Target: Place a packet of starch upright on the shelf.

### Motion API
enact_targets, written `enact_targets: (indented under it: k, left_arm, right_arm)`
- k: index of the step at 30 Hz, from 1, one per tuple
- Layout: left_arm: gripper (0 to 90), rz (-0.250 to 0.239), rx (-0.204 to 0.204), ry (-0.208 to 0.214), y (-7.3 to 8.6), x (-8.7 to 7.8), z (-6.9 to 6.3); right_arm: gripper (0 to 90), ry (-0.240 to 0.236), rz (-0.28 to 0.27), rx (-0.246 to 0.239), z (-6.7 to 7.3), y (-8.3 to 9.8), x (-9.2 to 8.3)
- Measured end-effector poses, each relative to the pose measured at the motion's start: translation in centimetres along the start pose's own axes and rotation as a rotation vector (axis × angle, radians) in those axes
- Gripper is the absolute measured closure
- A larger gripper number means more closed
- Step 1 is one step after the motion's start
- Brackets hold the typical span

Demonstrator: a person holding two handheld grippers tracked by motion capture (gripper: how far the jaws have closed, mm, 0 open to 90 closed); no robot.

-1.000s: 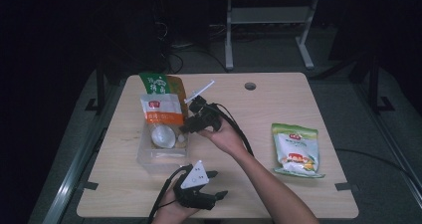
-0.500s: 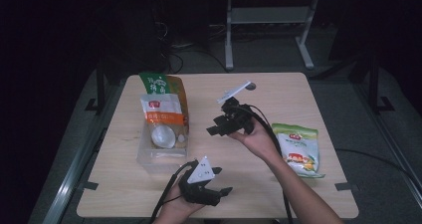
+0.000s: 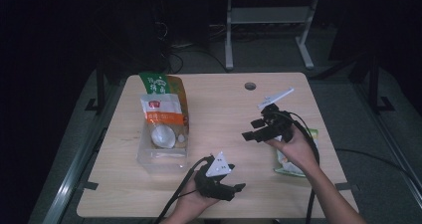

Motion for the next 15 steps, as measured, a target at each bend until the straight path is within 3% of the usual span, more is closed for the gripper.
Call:
enact_targets:
  k: [15]
  left_arm:
    - [34.1, 0.000, 0.007, 0.021, -1.9, 2.6, -0.9]
  right_arm:
    - [32.4, 0.117, 0.068, 0.128, -3.8, 7.9, -3.4]
Point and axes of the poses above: each handheld gripper's, and its own axes: x roughly forward along the jaws, y roughly out of its underside, z roughly to its left, the point moved 9 cm from there along x, roughly forward along the jaws, and after that the axes turned 10 degrees about -x, right-handed, at the moved point
